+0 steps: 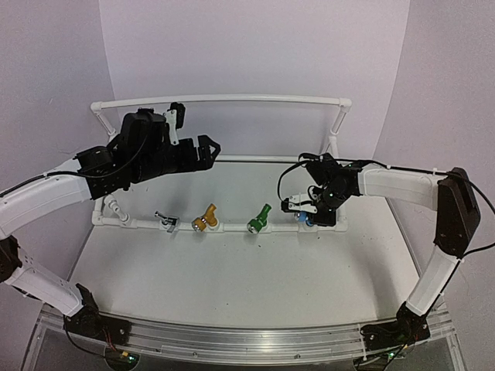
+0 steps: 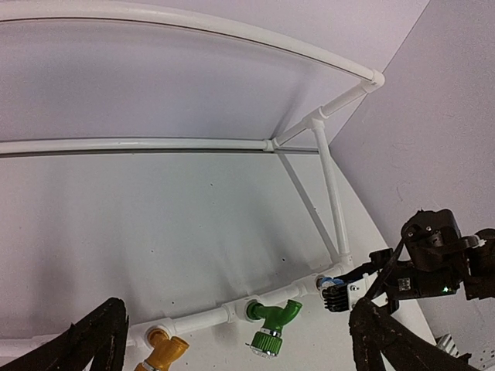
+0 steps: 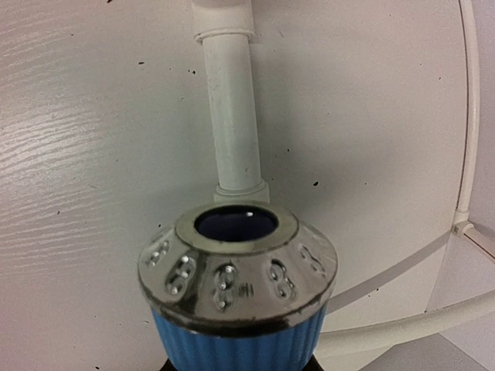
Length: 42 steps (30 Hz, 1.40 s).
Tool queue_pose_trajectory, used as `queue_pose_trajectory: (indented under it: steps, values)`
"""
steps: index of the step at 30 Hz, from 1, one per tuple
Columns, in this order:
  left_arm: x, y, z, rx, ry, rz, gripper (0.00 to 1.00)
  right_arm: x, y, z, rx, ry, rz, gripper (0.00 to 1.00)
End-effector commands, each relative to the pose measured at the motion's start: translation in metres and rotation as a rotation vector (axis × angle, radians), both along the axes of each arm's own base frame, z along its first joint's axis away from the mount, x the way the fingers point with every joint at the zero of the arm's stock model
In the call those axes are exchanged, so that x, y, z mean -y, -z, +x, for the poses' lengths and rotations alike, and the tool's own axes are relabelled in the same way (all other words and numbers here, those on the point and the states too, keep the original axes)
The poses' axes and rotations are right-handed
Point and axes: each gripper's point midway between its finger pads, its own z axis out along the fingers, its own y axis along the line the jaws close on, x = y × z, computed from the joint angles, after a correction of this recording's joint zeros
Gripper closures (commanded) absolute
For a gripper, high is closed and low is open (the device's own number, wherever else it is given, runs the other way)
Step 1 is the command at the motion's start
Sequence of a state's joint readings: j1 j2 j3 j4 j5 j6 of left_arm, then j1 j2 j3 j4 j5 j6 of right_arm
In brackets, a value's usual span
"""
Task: Install the water faucets
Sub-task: Screw the water faucet onto the adaptor.
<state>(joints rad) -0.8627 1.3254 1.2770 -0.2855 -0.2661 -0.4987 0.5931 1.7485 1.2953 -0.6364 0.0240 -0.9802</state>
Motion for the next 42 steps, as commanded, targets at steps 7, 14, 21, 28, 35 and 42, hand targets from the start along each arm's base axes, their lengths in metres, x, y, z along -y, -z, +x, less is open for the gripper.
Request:
queue_pose_trajectory:
  steps: [7, 14, 21, 28, 35, 42]
  values:
    - [-0.007, -0.032, 0.004, 0.053, -0.044, -0.086, 0.0, 0.02, 0.016, -0.014, -0.09, 0.209, 0.027, 1.0]
    - [-0.009, -0.031, 0.005, 0.049, -0.06, -0.091, 0.0, 0.022, 0.015, -0.019, -0.103, 0.312, 0.073, 1.0]
    - [-0.011, -0.028, 0.007, 0.036, -0.077, -0.093, 0.0, 0.019, 0.013, -0.024, -0.135, 0.411, 0.145, 1.0]
    - [-0.012, -0.028, 0.008, 0.036, -0.092, -0.098, 0.0, 0.016, 0.014, -0.027, -0.162, 0.484, 0.19, 1.0]
    - [-0.012, -0.027, 0.008, 0.034, -0.095, -0.1, 0.0, 0.009, 0.018, -0.028, -0.165, 0.492, 0.183, 1.0]
    - [-0.013, -0.027, 0.008, 0.038, -0.095, -0.099, 0.0, -0.002, 0.018, -0.025, -0.149, 0.485, 0.171, 1.0]
